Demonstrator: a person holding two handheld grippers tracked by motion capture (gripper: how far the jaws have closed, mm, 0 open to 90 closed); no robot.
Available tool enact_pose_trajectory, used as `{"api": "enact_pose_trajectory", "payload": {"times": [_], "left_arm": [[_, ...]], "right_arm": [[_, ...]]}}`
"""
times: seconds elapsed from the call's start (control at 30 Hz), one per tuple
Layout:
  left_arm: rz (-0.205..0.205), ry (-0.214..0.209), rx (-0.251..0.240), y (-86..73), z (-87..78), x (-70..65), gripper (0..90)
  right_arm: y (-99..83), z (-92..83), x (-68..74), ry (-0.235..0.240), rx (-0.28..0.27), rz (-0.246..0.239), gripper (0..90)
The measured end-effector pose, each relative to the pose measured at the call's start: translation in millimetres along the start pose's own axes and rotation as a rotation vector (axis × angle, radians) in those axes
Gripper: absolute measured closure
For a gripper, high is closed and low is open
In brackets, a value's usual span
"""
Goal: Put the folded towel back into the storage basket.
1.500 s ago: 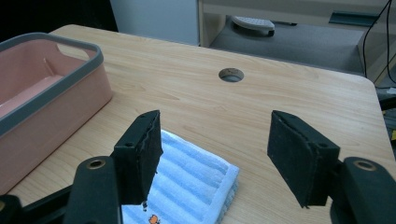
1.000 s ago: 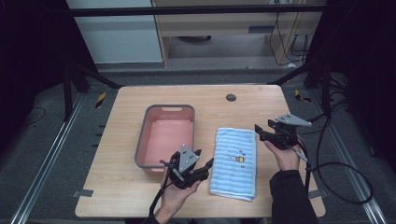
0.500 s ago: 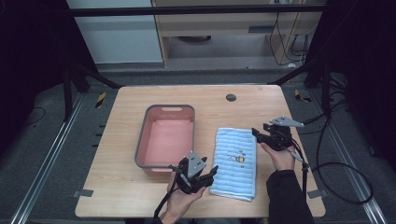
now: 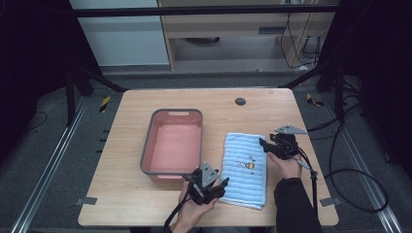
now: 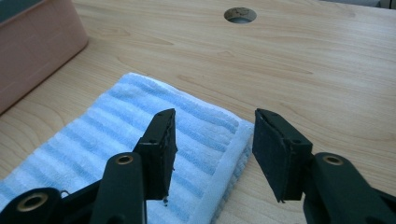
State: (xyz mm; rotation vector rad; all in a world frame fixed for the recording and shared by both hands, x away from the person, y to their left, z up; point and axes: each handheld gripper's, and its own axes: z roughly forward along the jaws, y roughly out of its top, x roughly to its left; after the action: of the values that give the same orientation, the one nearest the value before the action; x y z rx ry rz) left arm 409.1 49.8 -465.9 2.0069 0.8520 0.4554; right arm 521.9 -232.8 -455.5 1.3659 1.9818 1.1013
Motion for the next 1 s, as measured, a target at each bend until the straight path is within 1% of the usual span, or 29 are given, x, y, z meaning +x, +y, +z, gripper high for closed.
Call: {"api": "enact_pose_trajectory", "payload": {"times": [0.07, 0.1, 0.13, 0.2, 0.23, 0.27, 0.37, 0.4, 0.47, 0.57, 0.6, 0.67, 0.77, 0.83, 0.9, 1.0], "left_arm": [[0.004, 0.002, 0.004, -1.0, 1.5, 0.4, 53.2], [-0.002, 0.012, 0.020, -3.4, 3.7, 0.0, 53.5], [-0.010, 0.010, 0.033, -4.8, 4.4, -0.8, 53.7], [-0.010, 0.015, 0.044, -6.8, 7.2, -1.4, 54.0], [-0.010, 0.015, 0.044, -6.8, 7.2, -1.4, 54.2], [-0.008, 0.018, 0.054, -8.7, 9.9, -1.3, 54.5], [-0.018, 0.011, 0.069, -11.7, 13.4, -0.9, 56.8], [-0.018, 0.011, 0.069, -11.7, 13.4, -0.9, 57.4], [-0.021, 0.011, 0.089, -14.2, 16.9, -0.9, 57.9], [-0.023, 0.012, 0.103, -16.0, 19.5, -1.0, 58.5], [-0.023, 0.014, 0.106, -16.6, 20.3, -1.1, 58.7], [-0.028, 0.014, 0.111, -17.8, 21.8, -1.3, 59.1], [-0.033, 0.016, 0.120, -18.9, 23.1, -1.4, 59.6], [-0.036, 0.018, 0.125, -20.6, 24.6, -1.8, 59.8], [-0.038, 0.017, 0.130, -21.7, 25.2, -1.3, 60.0], [-0.046, 0.015, 0.134, -22.6, 26.2, -1.0, 60.4]], "right_arm": [[-1.1, 3.7, 0.5, -0.002, 0.005, -0.002, 49.6], [-1.8, 5.6, 0.5, -0.001, 0.011, -0.006, 49.7], [-2.6, 7.8, 0.7, -0.004, 0.017, -0.008, 49.7], [-4.0, 11.8, 0.9, -0.010, 0.029, -0.014, 49.9], [-4.7, 13.5, 1.0, -0.011, 0.034, -0.011, 50.0], [-5.3, 14.9, 0.9, -0.012, 0.038, -0.011, 50.1], [-6.5, 18.0, 1.2, -0.008, 0.046, 0.001, 50.3], [-6.5, 18.0, 1.2, -0.008, 0.046, 0.001, 50.3], [-8.6, 21.9, 1.1, -0.014, 0.054, -0.006, 50.8], [-12.0, 25.1, 0.2, -0.010, 0.060, 0.002, 52.0], [-13.5, 26.0, -0.5, -0.008, 0.067, 0.014, 52.1], [-16.3, 27.1, -2.7, -0.017, 0.081, 0.018, 52.4], [-18.8, 28.0, -3.9, -0.011, 0.087, 0.027, 52.9], [-21.3, 31.1, -3.8, -0.010, 0.107, 0.026, 53.4], [-22.3, 33.4, -3.4, -0.005, 0.114, 0.033, 53.7], [-23.7, 35.6, -3.8, -0.007, 0.124, 0.025, 53.9]]}}
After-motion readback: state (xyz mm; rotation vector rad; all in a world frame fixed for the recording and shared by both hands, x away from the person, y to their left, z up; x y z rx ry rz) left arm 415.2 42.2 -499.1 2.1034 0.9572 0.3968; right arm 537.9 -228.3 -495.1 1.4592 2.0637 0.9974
